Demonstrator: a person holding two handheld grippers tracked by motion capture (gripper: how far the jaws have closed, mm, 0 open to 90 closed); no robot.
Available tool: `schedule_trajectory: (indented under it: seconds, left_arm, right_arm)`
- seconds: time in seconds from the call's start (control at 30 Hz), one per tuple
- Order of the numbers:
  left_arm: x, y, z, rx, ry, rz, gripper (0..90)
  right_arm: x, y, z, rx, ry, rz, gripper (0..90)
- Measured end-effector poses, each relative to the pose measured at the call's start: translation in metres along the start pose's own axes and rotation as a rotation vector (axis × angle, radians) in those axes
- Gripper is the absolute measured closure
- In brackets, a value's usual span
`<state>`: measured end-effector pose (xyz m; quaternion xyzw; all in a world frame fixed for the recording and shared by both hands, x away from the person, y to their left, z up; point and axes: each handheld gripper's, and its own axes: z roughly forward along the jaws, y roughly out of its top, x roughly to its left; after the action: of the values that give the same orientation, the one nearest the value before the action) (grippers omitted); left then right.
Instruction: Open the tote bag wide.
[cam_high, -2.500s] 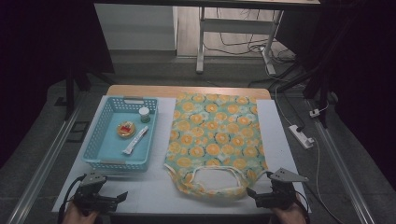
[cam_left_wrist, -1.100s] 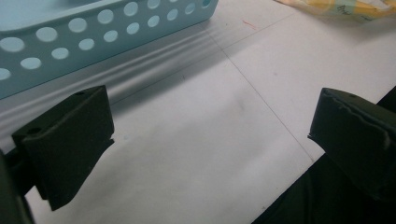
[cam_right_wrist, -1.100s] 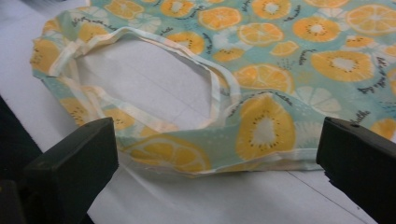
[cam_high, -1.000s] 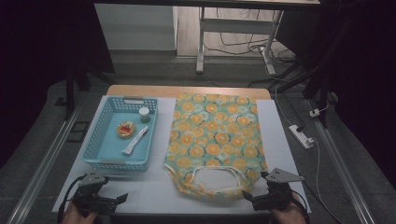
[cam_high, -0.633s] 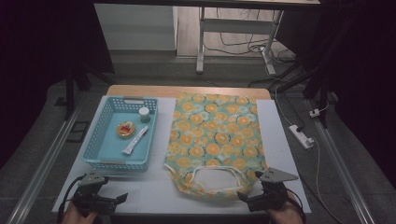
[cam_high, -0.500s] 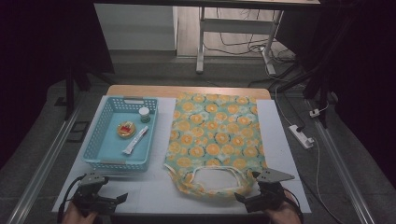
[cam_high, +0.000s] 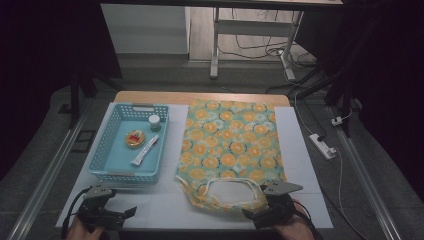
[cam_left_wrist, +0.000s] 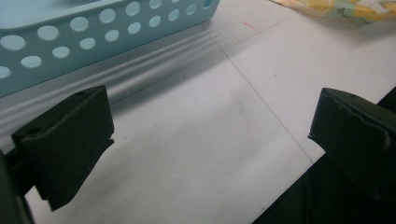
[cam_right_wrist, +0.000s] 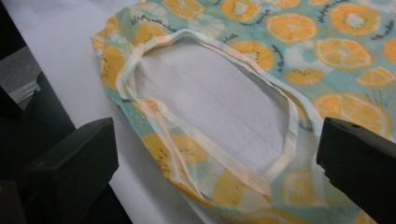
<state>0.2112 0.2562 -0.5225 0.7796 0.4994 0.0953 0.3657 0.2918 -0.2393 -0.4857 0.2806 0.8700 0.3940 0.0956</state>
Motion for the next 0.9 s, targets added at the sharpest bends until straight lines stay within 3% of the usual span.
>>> schedule_trajectory:
  seconds: [0.27, 0.57, 0.7, 0.9]
  left_arm:
    - [0.0, 0.0, 0.0, 0.001, 0.0, -0.002, 0.0]
    - [0.0, 0.0, 0.0, 0.003, -0.001, -0.002, 0.0]
    - [0.0, 0.0, 0.001, 0.004, -0.001, -0.002, 0.0]
    - [0.0, 0.0, 0.001, 0.005, -0.001, -0.002, 0.0]
  right_arm:
    - [0.011, 0.011, 0.015, 0.037, 0.058, -0.052, 0.0]
    - [0.019, 0.016, 0.034, 0.104, 0.075, -0.088, 0.9]
    - [0.021, 0.017, 0.038, 0.123, 0.097, -0.107, 8.9]
    - [0.022, 0.019, 0.036, 0.121, 0.124, -0.12, 33.6]
